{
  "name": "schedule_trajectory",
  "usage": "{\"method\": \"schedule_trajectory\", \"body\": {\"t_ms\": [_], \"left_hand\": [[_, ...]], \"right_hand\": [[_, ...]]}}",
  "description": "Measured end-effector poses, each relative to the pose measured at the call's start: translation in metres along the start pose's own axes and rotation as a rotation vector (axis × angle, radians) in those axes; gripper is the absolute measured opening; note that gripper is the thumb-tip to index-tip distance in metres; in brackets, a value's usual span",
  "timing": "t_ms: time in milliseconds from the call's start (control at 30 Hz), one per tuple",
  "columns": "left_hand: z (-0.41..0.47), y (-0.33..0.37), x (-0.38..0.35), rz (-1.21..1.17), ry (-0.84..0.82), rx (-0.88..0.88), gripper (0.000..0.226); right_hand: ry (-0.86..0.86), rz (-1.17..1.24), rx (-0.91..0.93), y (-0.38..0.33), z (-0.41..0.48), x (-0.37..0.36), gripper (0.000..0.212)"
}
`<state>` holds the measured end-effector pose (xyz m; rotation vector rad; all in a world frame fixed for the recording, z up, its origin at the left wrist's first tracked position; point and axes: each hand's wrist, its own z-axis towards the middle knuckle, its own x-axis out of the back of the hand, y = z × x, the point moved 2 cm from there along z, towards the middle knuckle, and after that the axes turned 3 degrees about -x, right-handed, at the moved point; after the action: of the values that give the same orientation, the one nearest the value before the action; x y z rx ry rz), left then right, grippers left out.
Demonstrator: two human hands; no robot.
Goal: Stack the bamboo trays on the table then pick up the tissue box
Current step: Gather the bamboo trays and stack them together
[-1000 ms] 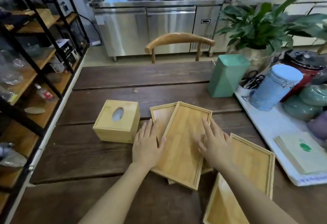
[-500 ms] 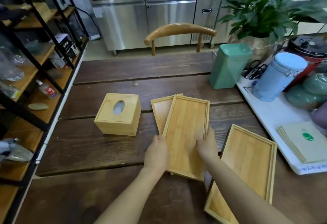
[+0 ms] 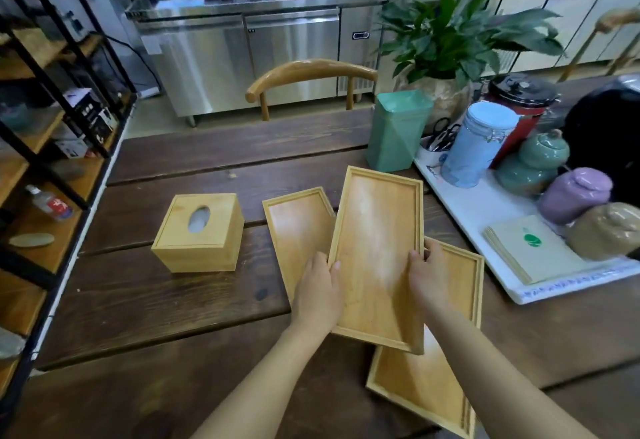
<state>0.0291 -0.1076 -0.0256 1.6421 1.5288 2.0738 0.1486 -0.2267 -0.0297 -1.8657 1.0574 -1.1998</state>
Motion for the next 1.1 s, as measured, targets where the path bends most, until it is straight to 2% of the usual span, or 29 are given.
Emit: {"method": "schedule_trajectory", "body": {"t_ms": [200, 367, 467, 567, 700, 767, 900, 1100], "left_hand": [[-0.021, 0.020, -0.046, -0.012, -0.159, -0.058, 0.027], [-0.037, 0.023, -0.076, 0.000, -0.259, -0.150, 0.023], [-0.044, 0.017, -0.085, -0.006, -0.300, -0.156, 0.029], [-0.048, 0.012, -0.090, 0.002, -0.308, -0.154, 0.039], [-0.047, 0.004, -0.094, 0.042, -0.301, -0.151, 0.040], [-0.045, -0.001, -0.096, 0.066, -0.293, -0.149, 0.044], [-0.044, -0.002, -0.096, 0.014, -0.275, -0.109, 0.048], [-0.047, 0.004, -0.089, -0.083, -0.267, -0.092, 0.035]], "right_hand": [[0.088, 0.081, -0.142, 0.036, -0.011, 0.054, 0.042], [0.166, 0.083, -0.169, 0.060, -0.024, 0.080, 0.031], [0.182, 0.072, -0.186, 0.070, -0.031, 0.084, 0.027], [0.215, 0.044, -0.183, 0.081, -0.034, 0.081, 0.026], [0.247, -0.047, -0.188, 0.098, -0.026, 0.075, 0.030], [0.223, -0.059, -0.178, 0.102, -0.021, 0.075, 0.032], [0.163, -0.084, -0.094, 0.094, -0.023, 0.079, 0.023], [0.160, -0.086, -0.052, 0.091, -0.027, 0.083, 0.021]]}}
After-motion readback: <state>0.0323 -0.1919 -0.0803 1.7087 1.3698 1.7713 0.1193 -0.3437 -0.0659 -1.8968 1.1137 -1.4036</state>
